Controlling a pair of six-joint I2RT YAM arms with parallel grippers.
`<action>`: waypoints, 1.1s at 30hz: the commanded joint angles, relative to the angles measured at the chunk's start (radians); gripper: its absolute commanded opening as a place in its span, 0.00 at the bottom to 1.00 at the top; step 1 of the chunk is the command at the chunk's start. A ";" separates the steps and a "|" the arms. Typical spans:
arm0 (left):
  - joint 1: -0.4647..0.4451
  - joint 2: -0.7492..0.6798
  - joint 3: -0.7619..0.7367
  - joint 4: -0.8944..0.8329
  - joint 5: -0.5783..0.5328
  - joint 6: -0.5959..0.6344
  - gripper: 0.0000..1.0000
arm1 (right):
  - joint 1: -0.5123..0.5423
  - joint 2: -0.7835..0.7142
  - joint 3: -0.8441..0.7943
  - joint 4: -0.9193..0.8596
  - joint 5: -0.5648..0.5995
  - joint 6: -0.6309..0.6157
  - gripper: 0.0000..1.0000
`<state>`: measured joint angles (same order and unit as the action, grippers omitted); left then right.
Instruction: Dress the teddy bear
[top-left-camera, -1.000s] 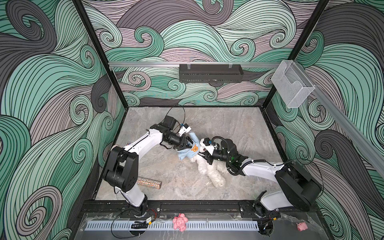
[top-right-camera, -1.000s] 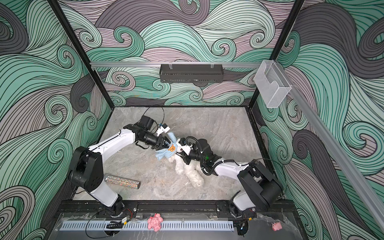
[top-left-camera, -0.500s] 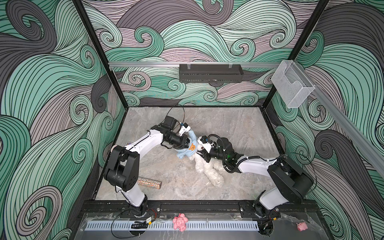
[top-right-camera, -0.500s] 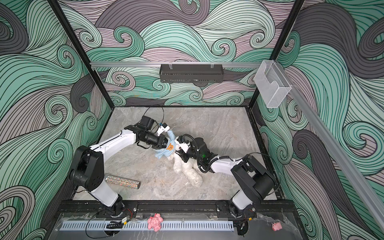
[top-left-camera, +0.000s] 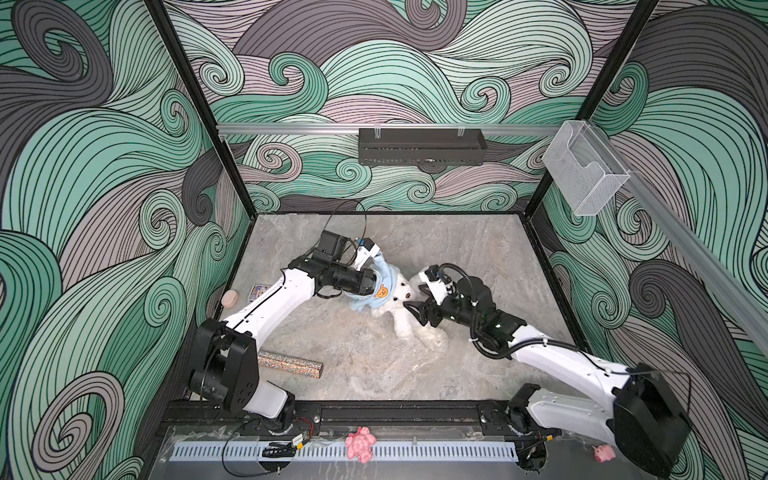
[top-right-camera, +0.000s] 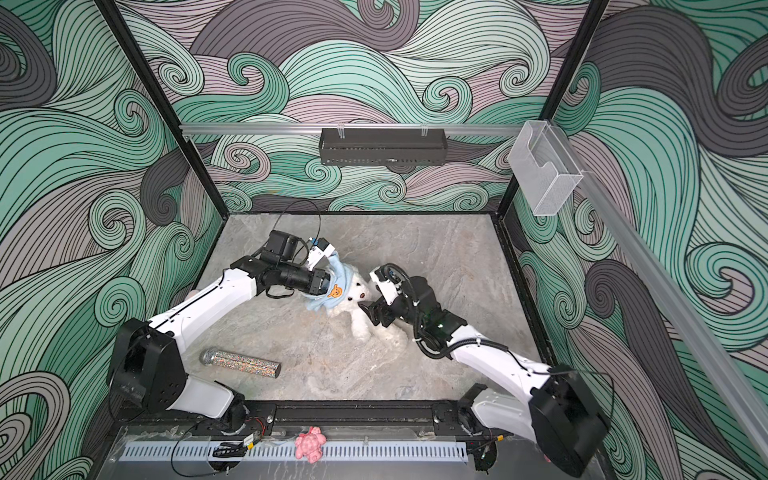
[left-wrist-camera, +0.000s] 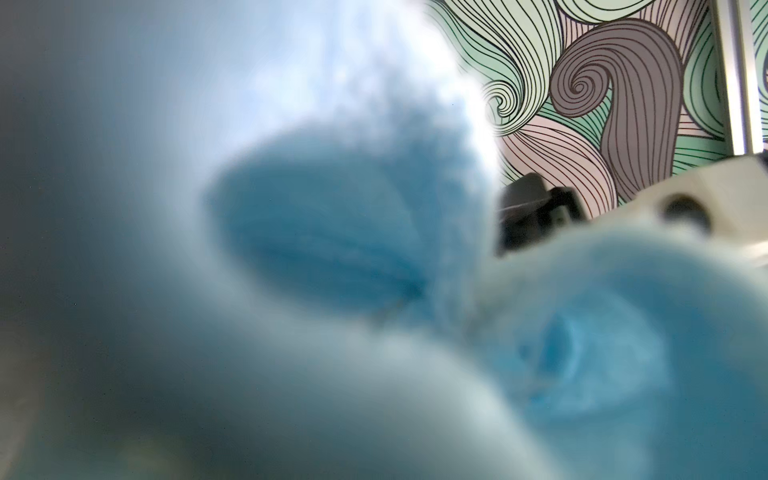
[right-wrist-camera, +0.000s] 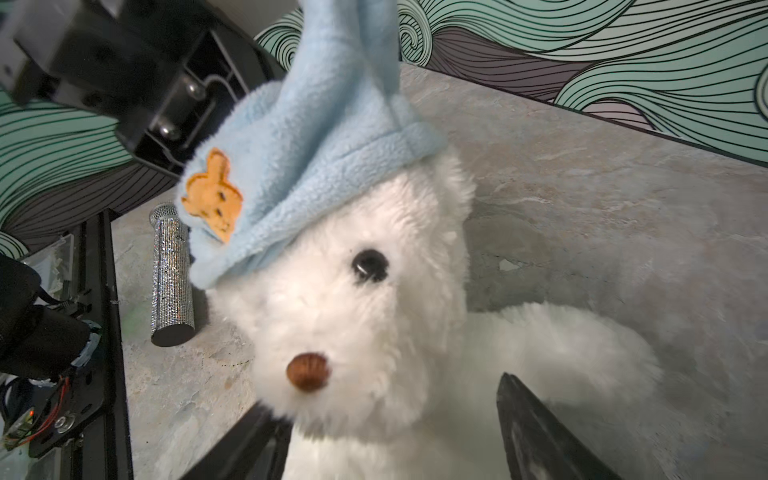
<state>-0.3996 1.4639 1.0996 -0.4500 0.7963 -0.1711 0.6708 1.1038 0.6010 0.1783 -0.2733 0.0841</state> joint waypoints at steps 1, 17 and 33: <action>0.000 -0.037 -0.032 0.109 -0.022 0.044 0.00 | -0.007 -0.045 0.049 -0.111 -0.123 0.167 0.74; -0.016 -0.079 -0.086 0.156 -0.029 0.047 0.00 | 0.062 0.207 0.265 -0.043 -0.218 0.451 0.33; -0.004 -0.127 -0.084 0.184 -0.086 -0.082 0.00 | 0.019 0.194 0.159 -0.125 -0.001 0.525 0.00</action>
<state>-0.4149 1.3926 1.0096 -0.3180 0.7181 -0.1898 0.7227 1.3331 0.8139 0.1295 -0.3801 0.5808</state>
